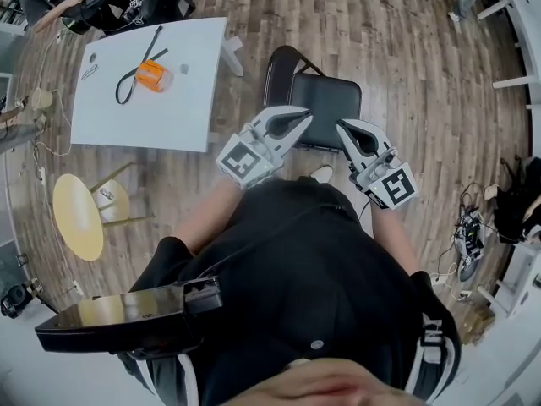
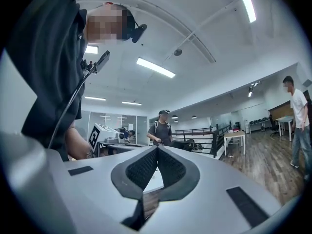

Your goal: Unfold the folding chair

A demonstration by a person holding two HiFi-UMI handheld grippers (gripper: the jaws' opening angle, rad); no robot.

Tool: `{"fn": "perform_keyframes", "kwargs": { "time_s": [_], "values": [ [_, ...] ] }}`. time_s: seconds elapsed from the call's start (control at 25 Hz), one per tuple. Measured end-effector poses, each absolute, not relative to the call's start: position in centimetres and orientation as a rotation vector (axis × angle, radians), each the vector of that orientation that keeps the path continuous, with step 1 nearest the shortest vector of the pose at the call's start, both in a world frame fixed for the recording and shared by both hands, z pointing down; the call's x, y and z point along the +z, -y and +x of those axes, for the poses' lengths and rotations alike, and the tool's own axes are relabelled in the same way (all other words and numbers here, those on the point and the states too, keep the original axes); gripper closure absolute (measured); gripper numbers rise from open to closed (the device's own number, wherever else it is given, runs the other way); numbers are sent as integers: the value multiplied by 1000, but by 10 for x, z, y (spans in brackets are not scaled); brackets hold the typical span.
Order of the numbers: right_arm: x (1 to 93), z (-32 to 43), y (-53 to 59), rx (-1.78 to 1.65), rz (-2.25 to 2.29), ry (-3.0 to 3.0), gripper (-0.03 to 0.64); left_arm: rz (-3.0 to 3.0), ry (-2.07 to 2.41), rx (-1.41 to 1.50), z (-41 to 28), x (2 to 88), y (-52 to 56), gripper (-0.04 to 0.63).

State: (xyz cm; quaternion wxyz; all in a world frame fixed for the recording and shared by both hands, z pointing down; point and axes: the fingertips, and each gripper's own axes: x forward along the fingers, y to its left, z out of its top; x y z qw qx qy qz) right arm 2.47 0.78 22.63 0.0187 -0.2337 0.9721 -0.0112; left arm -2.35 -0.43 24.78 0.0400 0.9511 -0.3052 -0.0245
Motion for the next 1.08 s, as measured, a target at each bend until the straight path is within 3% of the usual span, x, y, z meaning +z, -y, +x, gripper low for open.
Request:
{"fn": "perform_keyframes", "kwargs": {
  "time_s": [1.08],
  "values": [
    [240,11,-7,-67,-785,-3026,609,2928,905,-51,-29,254,0,592]
  ]
}}
